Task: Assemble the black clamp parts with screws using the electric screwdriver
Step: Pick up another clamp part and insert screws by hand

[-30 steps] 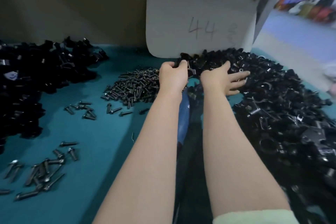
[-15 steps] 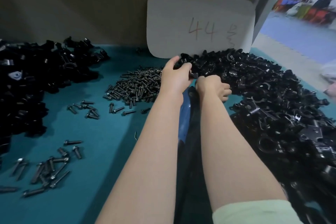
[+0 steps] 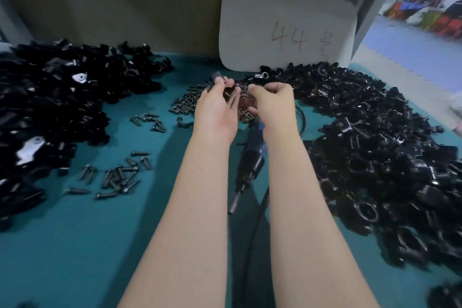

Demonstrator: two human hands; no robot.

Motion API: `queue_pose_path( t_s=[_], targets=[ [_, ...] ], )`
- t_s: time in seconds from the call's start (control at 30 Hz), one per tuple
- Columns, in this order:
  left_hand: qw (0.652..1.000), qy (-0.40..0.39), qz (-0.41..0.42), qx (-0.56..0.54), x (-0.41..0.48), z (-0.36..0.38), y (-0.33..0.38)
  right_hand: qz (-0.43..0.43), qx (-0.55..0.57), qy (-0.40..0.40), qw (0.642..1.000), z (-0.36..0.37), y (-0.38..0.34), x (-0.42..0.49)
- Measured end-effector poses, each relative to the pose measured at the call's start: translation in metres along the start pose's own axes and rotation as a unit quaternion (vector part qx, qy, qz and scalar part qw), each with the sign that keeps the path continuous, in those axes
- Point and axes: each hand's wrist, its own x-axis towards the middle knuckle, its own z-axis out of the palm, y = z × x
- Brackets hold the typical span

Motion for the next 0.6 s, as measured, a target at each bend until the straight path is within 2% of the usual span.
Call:
queue_pose_path(
  t_s=[0.13, 0.23, 0.33, 0.47, 0.53, 0.6],
  targets=[
    [0.997, 0.034, 0.028, 0.071, -0.023, -0.023, 0.009, -0.017, 0.002, -0.074, 0.997, 0.006, 0.001, -0.028],
    [0.997, 0.036, 0.047, 0.039, -0.034, -0.037, 0.013, -0.017, 0.012, -0.113, 0.993, 0.012, 0.004, -0.039],
    [0.997, 0.026, 0.068, -0.004, -0.036, -0.044, 0.016, 0.008, 0.038, -0.128, 0.991, 0.014, 0.009, -0.045],
    [0.994, 0.061, 0.084, 0.017, -0.031, -0.045, 0.012, 0.053, 0.088, -0.130, 0.986, 0.015, 0.009, -0.042],
    [0.995, 0.067, 0.076, 0.022, -0.031, -0.044, 0.011, 0.046, 0.071, -0.141, 0.986, 0.017, 0.009, -0.039],
    [0.993, 0.074, 0.078, 0.041, -0.028, -0.045, 0.009, 0.010, 0.007, -0.128, 0.992, 0.018, 0.014, -0.036]
  ],
)
